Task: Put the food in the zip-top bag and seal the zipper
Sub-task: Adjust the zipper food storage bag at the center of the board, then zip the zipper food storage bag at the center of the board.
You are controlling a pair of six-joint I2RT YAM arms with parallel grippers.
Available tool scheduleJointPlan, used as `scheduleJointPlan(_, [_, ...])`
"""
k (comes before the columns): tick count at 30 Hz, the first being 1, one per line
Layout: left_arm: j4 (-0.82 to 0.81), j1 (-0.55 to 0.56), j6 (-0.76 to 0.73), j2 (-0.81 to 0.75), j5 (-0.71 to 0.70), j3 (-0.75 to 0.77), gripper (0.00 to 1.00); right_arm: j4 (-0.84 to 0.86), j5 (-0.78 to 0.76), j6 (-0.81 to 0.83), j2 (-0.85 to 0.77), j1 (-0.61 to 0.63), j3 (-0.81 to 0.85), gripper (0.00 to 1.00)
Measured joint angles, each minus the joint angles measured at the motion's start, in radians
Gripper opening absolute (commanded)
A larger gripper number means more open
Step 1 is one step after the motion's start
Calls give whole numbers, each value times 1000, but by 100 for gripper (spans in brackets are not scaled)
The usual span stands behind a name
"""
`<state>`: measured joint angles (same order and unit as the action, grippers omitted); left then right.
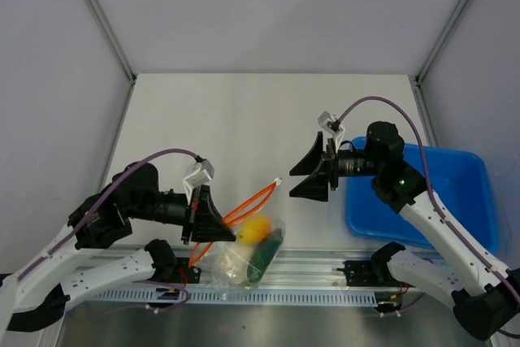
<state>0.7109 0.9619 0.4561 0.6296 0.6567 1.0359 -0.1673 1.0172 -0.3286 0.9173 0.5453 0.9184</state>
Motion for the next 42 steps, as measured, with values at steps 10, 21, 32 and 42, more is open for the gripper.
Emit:
scheduleJointPlan(10, [-71, 0, 45, -32, 86, 0, 1, 214, 63, -64, 52, 52, 3, 83])
scheduleJointPlan(21, [-129, 0, 68, -26, 134, 0, 1, 368, 89, -124, 73, 176, 4, 80])
scheduleJointPlan(32, [-148, 0, 68, -17, 135, -3, 0, 537, 91, -233, 81, 206, -23, 57])
scheduleJointPlan(42, [-147, 0, 68, -40, 132, -15, 0, 574, 90, -275, 79, 212, -49, 0])
